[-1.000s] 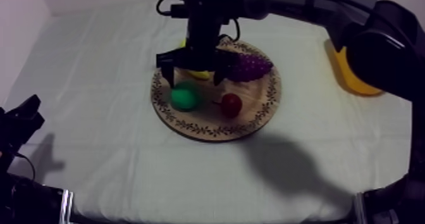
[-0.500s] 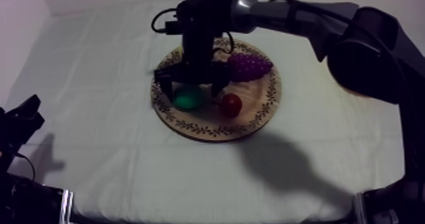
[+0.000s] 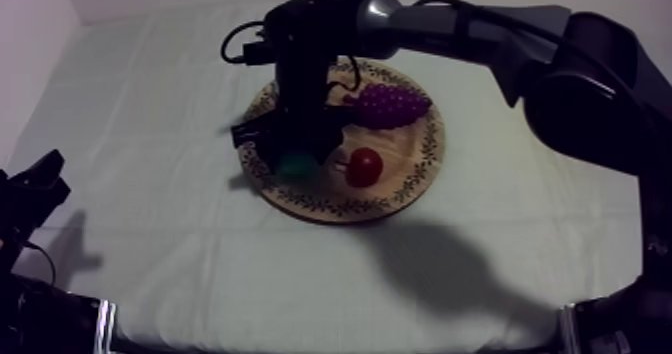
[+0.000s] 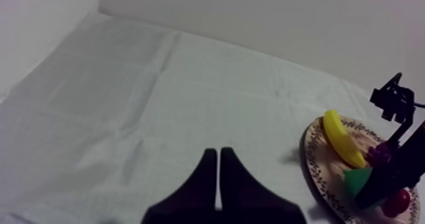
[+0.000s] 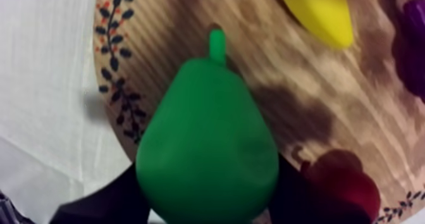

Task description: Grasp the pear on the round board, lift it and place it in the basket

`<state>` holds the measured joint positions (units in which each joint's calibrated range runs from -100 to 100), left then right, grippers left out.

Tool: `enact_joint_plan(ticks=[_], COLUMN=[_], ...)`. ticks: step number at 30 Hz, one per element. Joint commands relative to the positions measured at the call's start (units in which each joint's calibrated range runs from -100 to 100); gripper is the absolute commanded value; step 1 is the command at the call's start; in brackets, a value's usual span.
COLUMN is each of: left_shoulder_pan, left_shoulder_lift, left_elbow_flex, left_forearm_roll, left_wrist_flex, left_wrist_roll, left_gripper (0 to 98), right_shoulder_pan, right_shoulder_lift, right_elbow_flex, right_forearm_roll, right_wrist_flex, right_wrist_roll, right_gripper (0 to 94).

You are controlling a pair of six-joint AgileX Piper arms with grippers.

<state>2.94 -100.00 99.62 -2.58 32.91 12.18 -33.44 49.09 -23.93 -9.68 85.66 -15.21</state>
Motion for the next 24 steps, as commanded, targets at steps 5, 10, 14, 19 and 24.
enact_joint_plan(ticks=[5,10,14,19,24], left_shoulder_pan=[-0.01,-0.01,-0.01,-0.01,-0.01], left_shoulder_lift=[0.00,0.00,0.00,0.00,0.00], left_elbow_flex=[0.05,0.05,0.05,0.05,0.05], left_forearm_roll=[0.01,0.01,0.01,0.01,0.01], left_wrist_flex=[-0.01,-0.01,-0.01,-0.01,-0.01], left_wrist_roll=[0.01,0.01,0.01,0.01,0.01], left_gripper=[0.1,0.1,0.1,0.1,0.1], right_shoulder_pan=[0.31,0.86,2.37,5.87,11.37], right_shoulder_lift=[-7.49,-17.76,-25.24,-33.63,-40.12], right_elbow_flex=[2.97,5.05,5.53,8.36,12.53], right_forearm_roll=[0.00,1.34,2.30,3.48,4.92], right_wrist_flex=[1.50,3.50,5.93,6.72,6.01], right_wrist_roll=[0.71,1.05,1.49,2.33,3.36], right_gripper=[25.5,26.1,26.3,26.5,27.1])
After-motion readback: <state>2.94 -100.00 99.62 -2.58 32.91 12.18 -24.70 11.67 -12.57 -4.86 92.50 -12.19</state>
